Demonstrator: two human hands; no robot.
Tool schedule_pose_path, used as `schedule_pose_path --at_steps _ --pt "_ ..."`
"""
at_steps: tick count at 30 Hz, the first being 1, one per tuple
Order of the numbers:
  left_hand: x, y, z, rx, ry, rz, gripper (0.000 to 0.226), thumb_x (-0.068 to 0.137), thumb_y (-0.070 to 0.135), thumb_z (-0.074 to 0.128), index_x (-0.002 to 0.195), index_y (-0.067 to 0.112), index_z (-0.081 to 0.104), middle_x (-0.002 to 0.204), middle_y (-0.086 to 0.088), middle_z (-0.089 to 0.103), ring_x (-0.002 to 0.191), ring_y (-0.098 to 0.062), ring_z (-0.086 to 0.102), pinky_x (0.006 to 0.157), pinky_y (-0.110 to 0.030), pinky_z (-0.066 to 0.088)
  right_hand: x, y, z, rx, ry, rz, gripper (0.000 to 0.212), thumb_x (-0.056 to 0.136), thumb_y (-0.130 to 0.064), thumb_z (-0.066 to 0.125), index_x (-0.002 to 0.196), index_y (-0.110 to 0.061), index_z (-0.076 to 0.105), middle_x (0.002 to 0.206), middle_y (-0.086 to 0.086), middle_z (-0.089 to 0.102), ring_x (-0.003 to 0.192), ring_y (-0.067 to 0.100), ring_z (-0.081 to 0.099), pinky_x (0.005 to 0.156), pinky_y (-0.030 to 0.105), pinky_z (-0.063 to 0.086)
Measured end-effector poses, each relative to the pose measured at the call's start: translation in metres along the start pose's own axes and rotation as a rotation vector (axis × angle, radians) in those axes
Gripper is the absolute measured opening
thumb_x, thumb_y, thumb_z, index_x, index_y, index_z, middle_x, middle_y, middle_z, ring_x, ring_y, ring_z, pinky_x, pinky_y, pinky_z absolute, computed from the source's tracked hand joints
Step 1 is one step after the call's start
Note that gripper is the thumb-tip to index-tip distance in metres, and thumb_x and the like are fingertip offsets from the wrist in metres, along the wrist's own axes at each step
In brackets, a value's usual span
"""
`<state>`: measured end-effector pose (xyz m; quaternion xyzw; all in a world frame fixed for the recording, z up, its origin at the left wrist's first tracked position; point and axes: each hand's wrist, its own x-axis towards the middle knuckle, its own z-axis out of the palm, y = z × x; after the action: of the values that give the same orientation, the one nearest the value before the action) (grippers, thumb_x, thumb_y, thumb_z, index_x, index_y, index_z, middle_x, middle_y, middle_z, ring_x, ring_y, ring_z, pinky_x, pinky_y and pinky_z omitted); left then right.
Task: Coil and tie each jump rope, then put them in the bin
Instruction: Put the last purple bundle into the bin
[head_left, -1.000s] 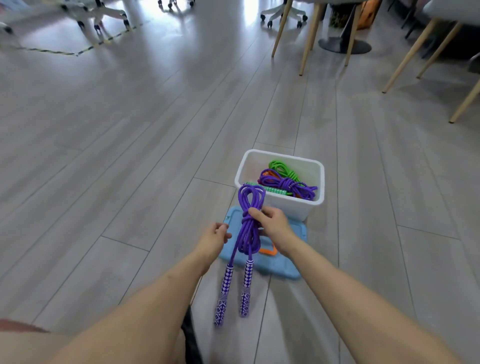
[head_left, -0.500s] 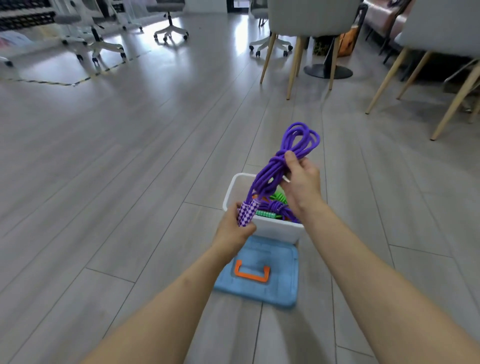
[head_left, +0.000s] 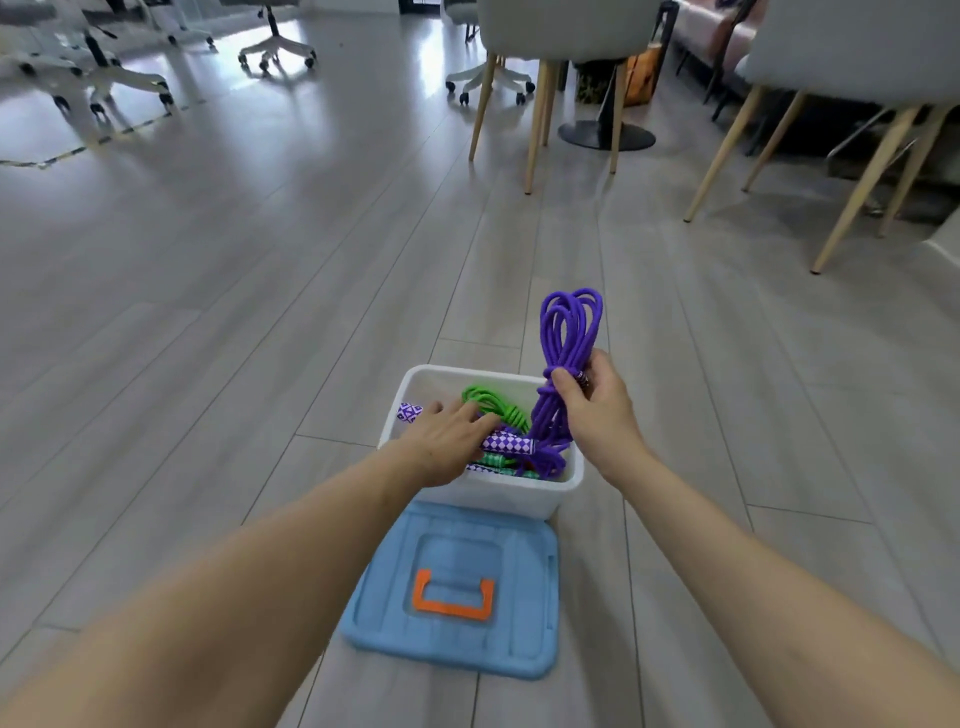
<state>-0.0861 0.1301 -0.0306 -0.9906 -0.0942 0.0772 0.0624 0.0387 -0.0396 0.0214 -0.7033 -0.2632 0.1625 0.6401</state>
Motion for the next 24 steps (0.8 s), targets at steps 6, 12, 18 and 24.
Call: schedule_pose_path --at_steps 6,12,18,24 --pt "0.004 -0.007 0.029 -0.461 0.099 -0.16 0.061 0.092 0.049 0.068 0.145 0.027 0.048 0.131 -0.008 0.051 0.124 -0.031 0.044 0.107 -0.042 0.035 0.016 0.03 0.023 -0.194 -0.062 -0.022 0.01 0.101 -0.017 0.061 0.11 -0.019 0.059 0.092 0.001 0.071 0.082 0.014 0.075 0.08 0.047 0.061" --pt "-0.035 -0.025 0.046 -0.723 0.466 -0.625 0.035 0.108 0.023 0.046 0.141 0.011 0.052 0.137 -0.012 0.052 0.128 -0.03 0.046 0.101 -0.042 0.042 0.021 0.042 0.058 -0.795 -0.407 -0.278 0.03 0.1 -0.025 0.059 0.13 -0.022 0.062 0.116 0.004 0.068 0.108 0.031 0.061 0.089 0.04 0.048" --pt "-0.059 -0.03 0.063 -0.734 0.217 -0.507 0.057 0.111 0.037 0.032 0.162 0.015 0.021 0.17 -0.001 0.015 0.147 -0.021 0.037 0.111 -0.034 0.039 -0.007 0.079 0.083 -1.222 -0.789 0.053 0.058 0.103 -0.065 0.01 0.16 -0.051 0.012 0.173 -0.004 -0.006 0.159 0.028 -0.008 0.126 0.054 -0.004" --pt "-0.059 -0.033 0.068 -0.709 0.112 -0.469 0.065 0.111 0.042 0.027 0.164 0.012 0.005 0.173 -0.002 -0.007 0.156 -0.024 0.018 0.125 -0.041 0.025 0.002 0.067 0.08 -1.157 -0.908 0.178 0.063 0.098 -0.075 0.007 0.158 -0.055 0.01 0.172 -0.01 -0.013 0.158 0.021 -0.016 0.126 0.051 -0.01"
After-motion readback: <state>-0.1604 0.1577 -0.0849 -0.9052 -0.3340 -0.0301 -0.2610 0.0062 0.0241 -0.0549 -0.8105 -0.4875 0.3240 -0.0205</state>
